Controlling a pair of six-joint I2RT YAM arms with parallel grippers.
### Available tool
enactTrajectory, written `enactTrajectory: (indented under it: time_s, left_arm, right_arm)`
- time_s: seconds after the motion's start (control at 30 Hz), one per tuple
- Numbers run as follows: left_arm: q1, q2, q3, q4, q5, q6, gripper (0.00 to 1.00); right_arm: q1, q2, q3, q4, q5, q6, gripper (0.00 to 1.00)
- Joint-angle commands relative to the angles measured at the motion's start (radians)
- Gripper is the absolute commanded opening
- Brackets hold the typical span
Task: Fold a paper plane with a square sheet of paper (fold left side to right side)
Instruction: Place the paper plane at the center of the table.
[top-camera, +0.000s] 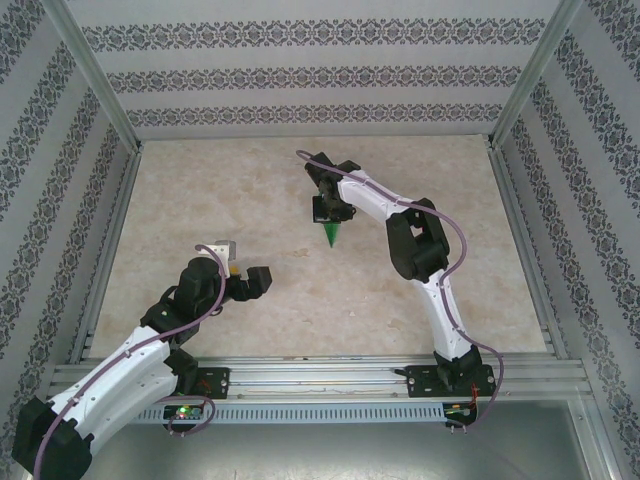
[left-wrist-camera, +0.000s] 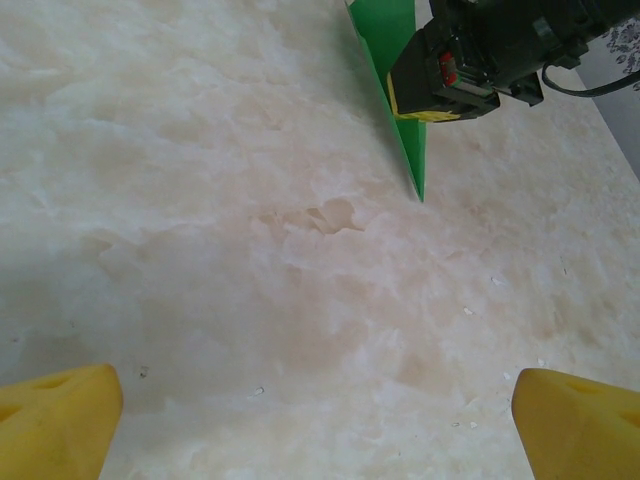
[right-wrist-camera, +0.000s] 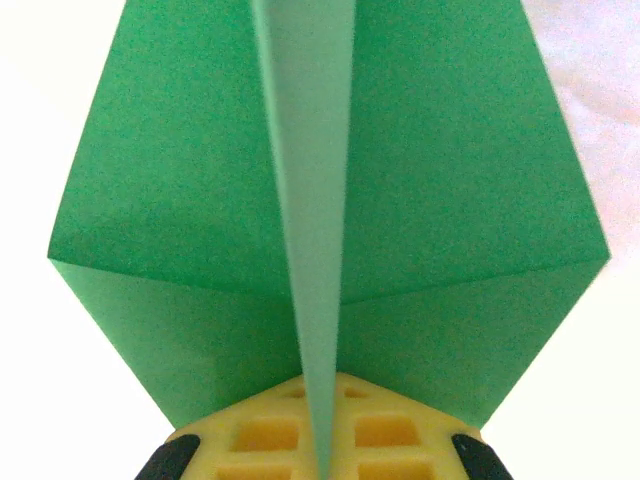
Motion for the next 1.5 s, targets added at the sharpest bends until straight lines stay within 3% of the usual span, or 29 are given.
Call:
enactTrajectory:
  time_s: [0.0,0.47,0.9,1.17,1.47]
  left_arm:
    - [0.021,-0.002,0.032,0.016,0.005,0.011,1.0]
    - [0.02,-0.002,0.036,0.0,0.005,0.003,1.0]
    - [0.021,-0.002,0.055,-0.03,-0.016,0.022,1.0]
    - [0.021,0.0,0.069,-0.045,-0.024,0.026,1.0]
    - [0.022,0.008,0.07,-0.046,-0.021,0.014,1.0]
  right_arm:
    - [-0.011,0.03,0.035,-0.032,-0.014,-0.006,0.06]
    - [-0.011,0.047,0.007,-0.016,-0.039,-0.004,0.11]
    - [-0.016,0.007,-0.071,0.024,-0.058,-0.008,0.33]
    - [-0.014,-0.036,-0.092,0.025,-0.038,-0.018,0.41]
    - [-0.012,-0.08,-0.108,0.025,-0.021,-0.011,0.41]
